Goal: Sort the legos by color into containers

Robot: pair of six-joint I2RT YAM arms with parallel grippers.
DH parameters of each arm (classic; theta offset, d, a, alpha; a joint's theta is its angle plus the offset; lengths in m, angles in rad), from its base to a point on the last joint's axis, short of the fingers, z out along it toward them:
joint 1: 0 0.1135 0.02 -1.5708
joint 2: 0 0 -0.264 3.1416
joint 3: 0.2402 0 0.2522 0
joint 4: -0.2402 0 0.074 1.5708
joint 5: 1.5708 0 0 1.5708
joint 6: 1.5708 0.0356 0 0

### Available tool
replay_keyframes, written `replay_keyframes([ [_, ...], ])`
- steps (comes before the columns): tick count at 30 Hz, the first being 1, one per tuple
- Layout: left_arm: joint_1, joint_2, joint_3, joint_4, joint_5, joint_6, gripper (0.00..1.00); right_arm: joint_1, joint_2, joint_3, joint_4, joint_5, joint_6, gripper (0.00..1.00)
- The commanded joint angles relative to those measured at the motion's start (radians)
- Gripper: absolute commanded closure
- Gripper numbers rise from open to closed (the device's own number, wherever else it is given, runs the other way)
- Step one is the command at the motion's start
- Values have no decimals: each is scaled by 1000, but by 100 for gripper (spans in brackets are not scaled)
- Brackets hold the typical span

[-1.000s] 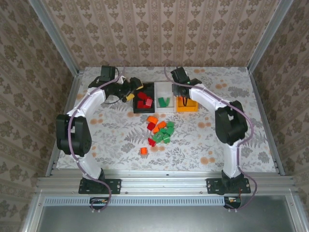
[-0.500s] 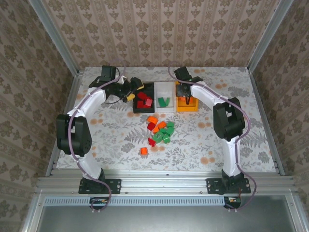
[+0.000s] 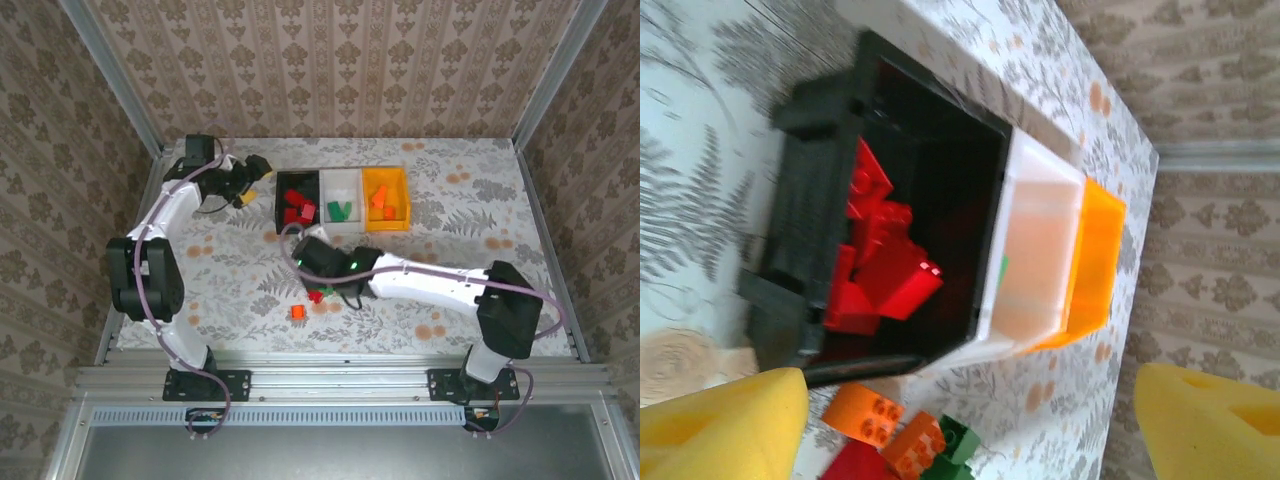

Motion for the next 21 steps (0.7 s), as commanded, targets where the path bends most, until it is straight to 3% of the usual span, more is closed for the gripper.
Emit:
replay_keyframes([
  [1,4,-16,-2,3,8,-14,14,73,52,3,-28,16,210,37],
  [10,2,-19,-4,4,6,-11,14,110,233,58,69,-123,255,31],
  [15,1,-19,-4,5,7,-13,14,110,293,101,72,-95,249,31],
  [19,1,-16,-2,5,10,-13,14,109,337,140,57,-54,244,36],
  [21,1,-15,-2,6,10,-13,14,109,356,158,41,-16,244,45],
])
